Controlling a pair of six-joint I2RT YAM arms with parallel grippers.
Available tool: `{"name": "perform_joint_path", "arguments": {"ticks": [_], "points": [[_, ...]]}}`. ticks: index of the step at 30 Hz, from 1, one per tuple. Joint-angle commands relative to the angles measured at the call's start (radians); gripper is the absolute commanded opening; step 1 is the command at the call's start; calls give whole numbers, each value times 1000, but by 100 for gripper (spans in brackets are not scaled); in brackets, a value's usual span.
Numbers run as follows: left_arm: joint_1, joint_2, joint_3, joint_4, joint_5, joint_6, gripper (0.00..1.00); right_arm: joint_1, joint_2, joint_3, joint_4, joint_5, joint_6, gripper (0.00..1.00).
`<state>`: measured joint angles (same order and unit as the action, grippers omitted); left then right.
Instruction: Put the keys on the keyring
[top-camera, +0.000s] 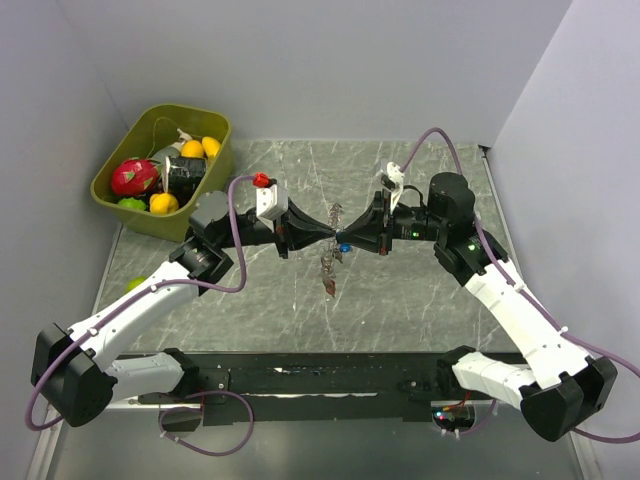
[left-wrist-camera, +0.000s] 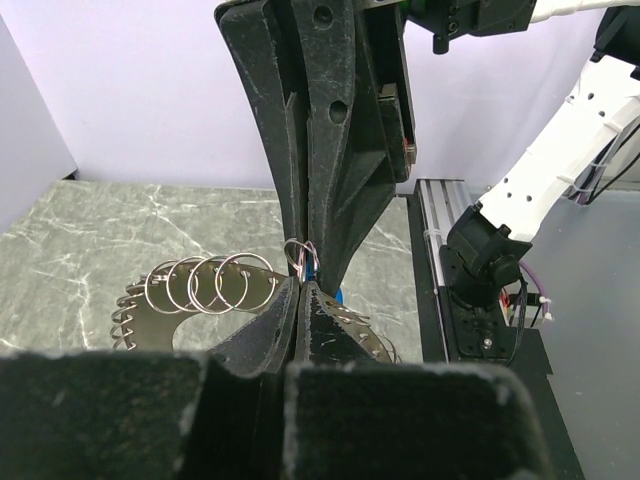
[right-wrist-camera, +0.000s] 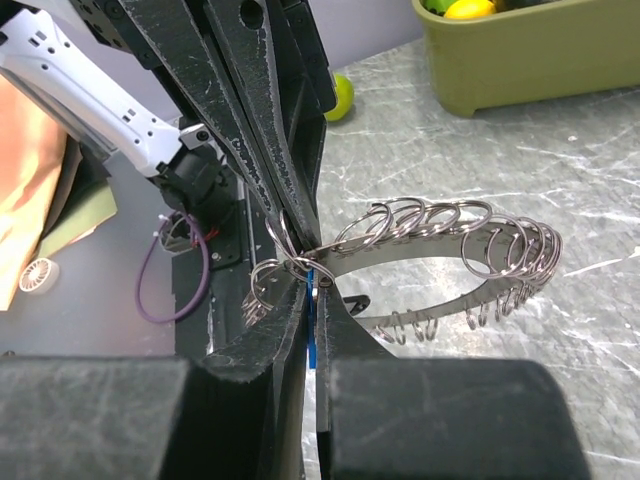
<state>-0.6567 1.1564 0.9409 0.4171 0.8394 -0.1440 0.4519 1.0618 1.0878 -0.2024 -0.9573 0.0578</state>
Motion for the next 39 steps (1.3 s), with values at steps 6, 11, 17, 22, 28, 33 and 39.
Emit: {"name": "perform_joint_path", "arguments": {"ticks": [6, 11, 17, 22, 28, 33, 39], "points": [[-1, -32, 45, 101, 12, -29, 1, 2, -20, -23, -61, 58, -90, 0], [-1, -34, 45, 117, 13, -32, 1, 4, -19, -28, -92, 69, -119, 0], [0, -34, 42, 130, 13, -42, 1, 4, -13, -26, -132, 72, -153, 0], [0, -34, 39, 127, 6, -40, 1, 2, -13, -28, -147, 61, -167, 0], [0, -20, 38, 132, 15, -46, 1, 11, -8, -29, -152, 43, -167, 0], [0, -3, 39, 121, 15, -42, 1, 22, -6, -20, -158, 49, -165, 0], [-1, 3, 29, 103, 15, -29, 1, 24, -14, -22, -135, 46, -148, 2]]}}
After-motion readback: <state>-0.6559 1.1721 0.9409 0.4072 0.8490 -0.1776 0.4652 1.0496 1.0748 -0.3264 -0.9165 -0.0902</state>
